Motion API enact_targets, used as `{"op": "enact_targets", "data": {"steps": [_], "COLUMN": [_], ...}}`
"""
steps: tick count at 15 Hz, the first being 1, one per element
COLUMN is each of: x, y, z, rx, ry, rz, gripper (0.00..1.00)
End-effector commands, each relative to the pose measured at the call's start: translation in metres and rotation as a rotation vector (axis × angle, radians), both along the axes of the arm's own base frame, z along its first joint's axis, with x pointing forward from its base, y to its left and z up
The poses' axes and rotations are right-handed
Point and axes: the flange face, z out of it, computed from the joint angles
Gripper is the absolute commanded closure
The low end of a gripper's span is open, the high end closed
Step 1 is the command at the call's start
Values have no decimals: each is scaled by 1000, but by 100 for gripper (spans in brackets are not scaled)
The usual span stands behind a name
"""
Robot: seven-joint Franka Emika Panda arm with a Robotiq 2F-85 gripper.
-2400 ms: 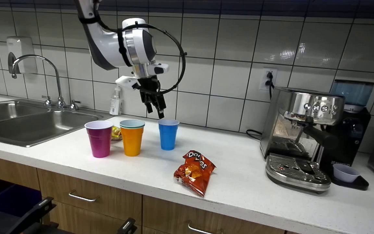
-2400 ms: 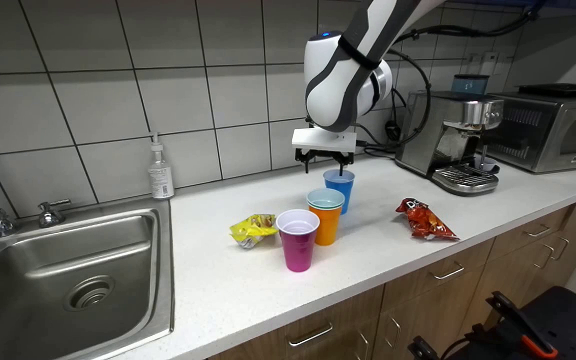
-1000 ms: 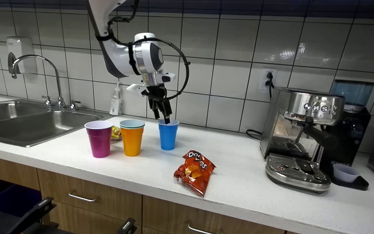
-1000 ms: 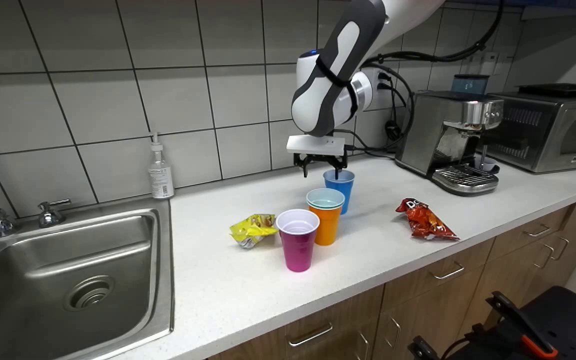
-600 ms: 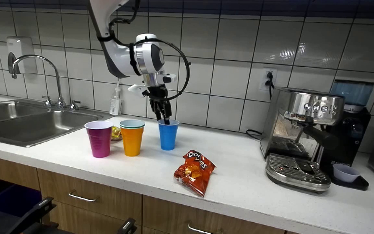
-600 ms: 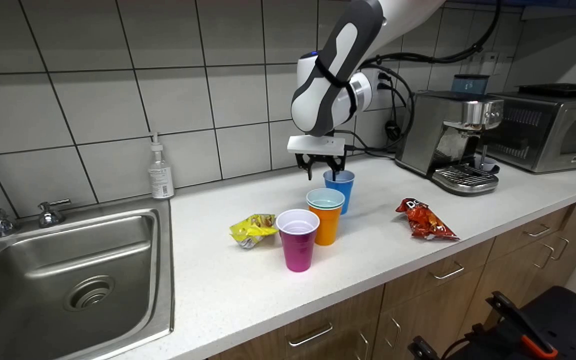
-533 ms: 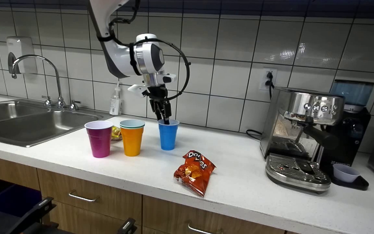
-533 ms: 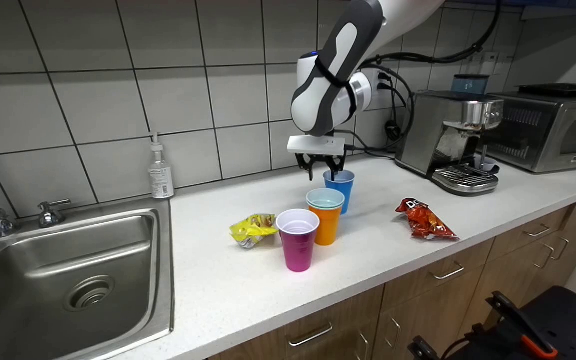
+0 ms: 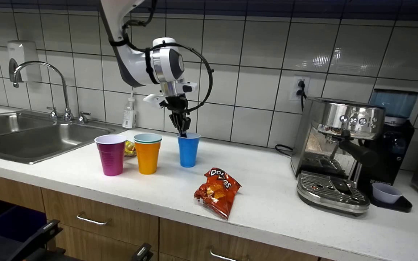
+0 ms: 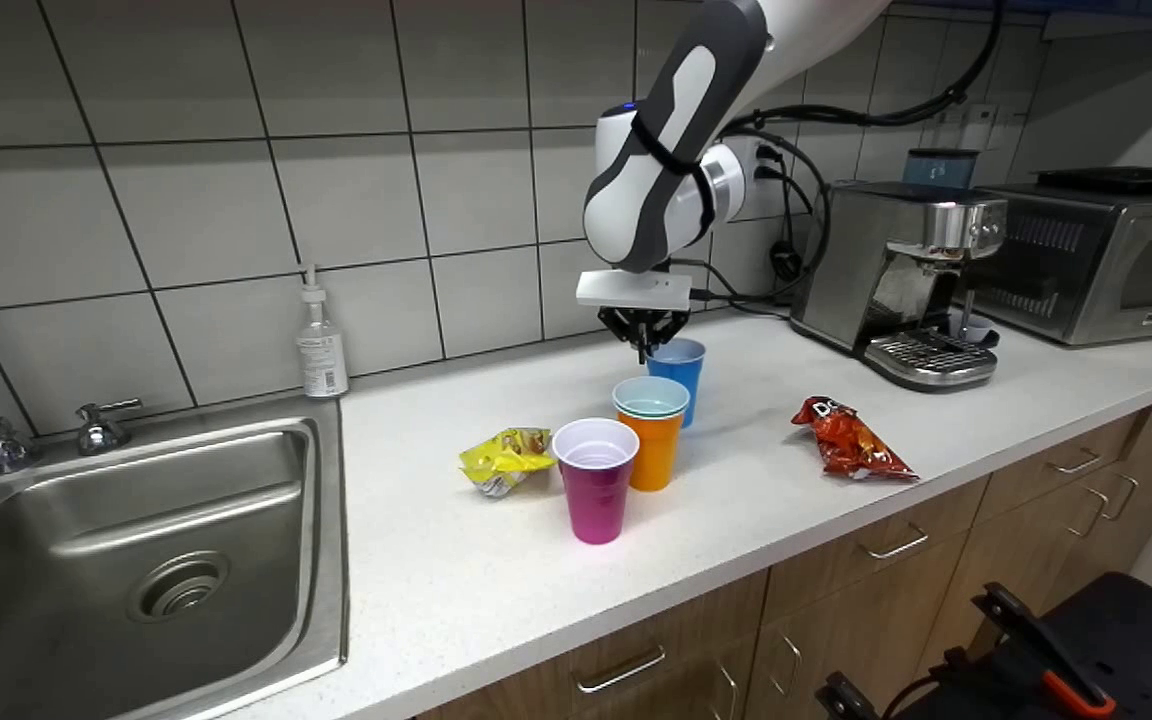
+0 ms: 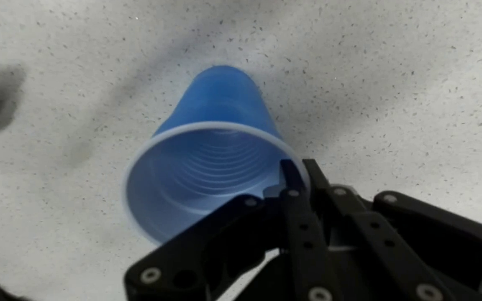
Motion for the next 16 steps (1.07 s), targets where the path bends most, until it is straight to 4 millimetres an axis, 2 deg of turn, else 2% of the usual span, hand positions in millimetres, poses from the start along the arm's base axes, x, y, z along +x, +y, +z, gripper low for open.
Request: {"op": "enact_targets", "data": {"steps": [1, 16], "x": [3, -28], "y": [-6, -9], "z": [5, 34], "rx": [-2, 2], "ry": [17, 5], "rz": [1, 76], "gripper": [100, 99]}}
